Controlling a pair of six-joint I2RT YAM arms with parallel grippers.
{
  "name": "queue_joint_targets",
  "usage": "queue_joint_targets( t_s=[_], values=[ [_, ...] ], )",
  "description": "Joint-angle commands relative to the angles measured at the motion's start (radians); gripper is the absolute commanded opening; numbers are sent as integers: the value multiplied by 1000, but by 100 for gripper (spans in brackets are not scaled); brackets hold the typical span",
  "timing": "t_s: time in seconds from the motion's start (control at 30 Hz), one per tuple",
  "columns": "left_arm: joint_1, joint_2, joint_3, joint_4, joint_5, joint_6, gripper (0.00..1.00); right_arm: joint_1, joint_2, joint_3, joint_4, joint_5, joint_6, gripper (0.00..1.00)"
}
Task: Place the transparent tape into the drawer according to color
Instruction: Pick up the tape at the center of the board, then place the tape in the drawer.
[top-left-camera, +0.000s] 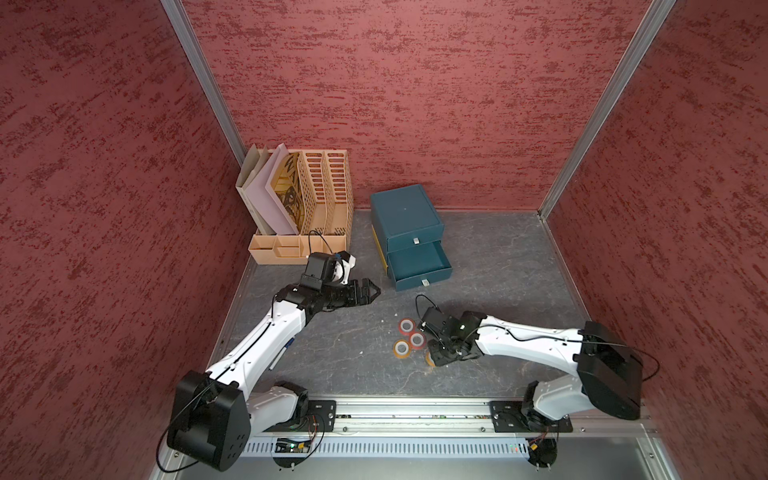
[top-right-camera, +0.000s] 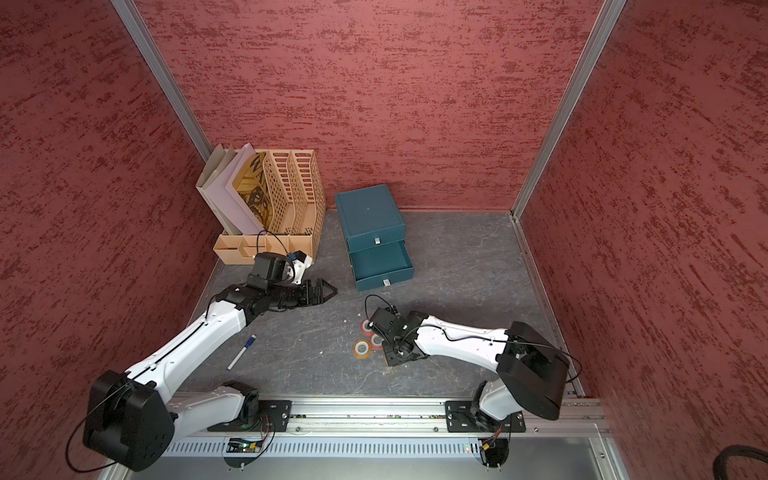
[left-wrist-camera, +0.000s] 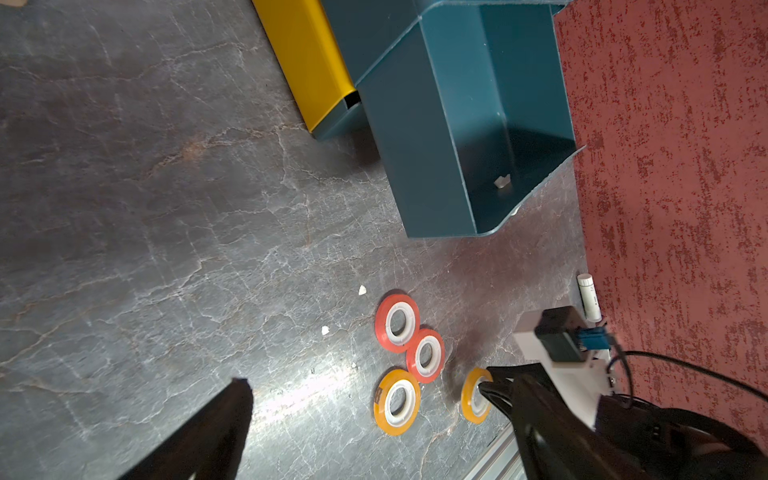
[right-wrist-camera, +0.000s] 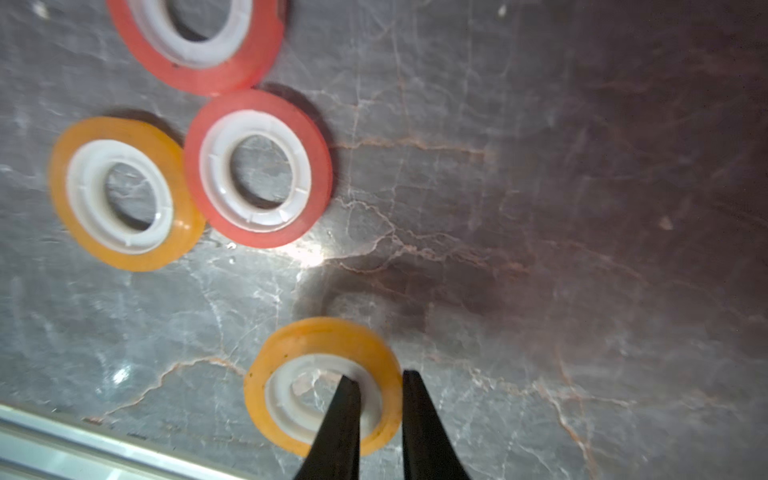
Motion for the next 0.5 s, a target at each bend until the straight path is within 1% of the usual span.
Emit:
queue_joint_targets(
  t_s=[0.0, 0.23, 0.47],
  values=[
    [-5, -19, -20, 23, 22, 6, 100, -8, -65, 57, -63, 61, 17, 0],
    [-35, -22, -47, 48, 33, -8, 100, -97, -144, 171, -86, 143, -37, 0],
    [-56, -27, -74, 68, 34, -22, 100, -223, -94, 309, -9, 194, -144, 0]
  ],
)
